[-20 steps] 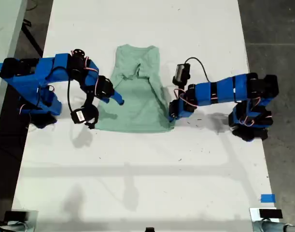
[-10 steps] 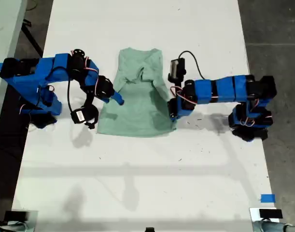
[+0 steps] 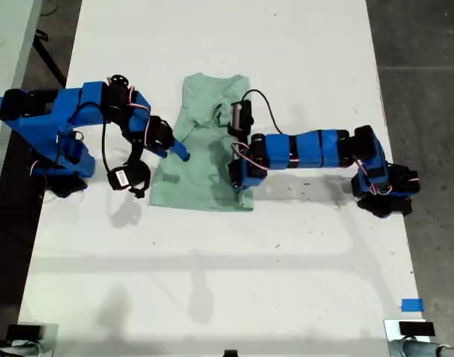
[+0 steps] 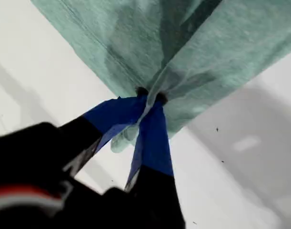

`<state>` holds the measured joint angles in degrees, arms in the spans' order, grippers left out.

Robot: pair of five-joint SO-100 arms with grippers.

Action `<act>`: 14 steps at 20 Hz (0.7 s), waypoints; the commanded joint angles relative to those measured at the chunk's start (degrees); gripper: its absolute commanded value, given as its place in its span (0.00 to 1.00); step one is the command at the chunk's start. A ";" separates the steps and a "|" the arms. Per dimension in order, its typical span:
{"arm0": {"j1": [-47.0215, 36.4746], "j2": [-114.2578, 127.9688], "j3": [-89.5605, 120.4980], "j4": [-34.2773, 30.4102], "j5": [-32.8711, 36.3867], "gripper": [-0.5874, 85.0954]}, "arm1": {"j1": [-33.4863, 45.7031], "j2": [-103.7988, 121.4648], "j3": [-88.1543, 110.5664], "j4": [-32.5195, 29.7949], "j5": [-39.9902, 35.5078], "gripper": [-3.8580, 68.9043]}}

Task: Fold t-shirt

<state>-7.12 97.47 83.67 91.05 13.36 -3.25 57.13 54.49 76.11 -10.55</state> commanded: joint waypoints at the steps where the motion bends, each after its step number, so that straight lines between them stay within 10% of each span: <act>1: 0.70 2.90 -0.35 0.44 -0.44 0.30 | -1.32 0.09 -4.13 -5.63 0.88 0.05; 3: 0.62 2.81 -0.35 0.35 -0.44 0.30 | -1.49 -2.37 -4.13 -8.70 0.97 0.05; 5: 0.62 2.81 -0.26 0.88 -0.53 0.30 | -1.85 -3.87 -5.36 -9.14 -0.35 0.45; 14: 2.37 4.22 3.34 1.76 -3.52 0.30 | 3.16 11.51 -8.70 5.01 -6.24 0.38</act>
<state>-6.42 98.44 86.57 91.85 11.34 -2.37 61.00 49.13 77.87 -15.56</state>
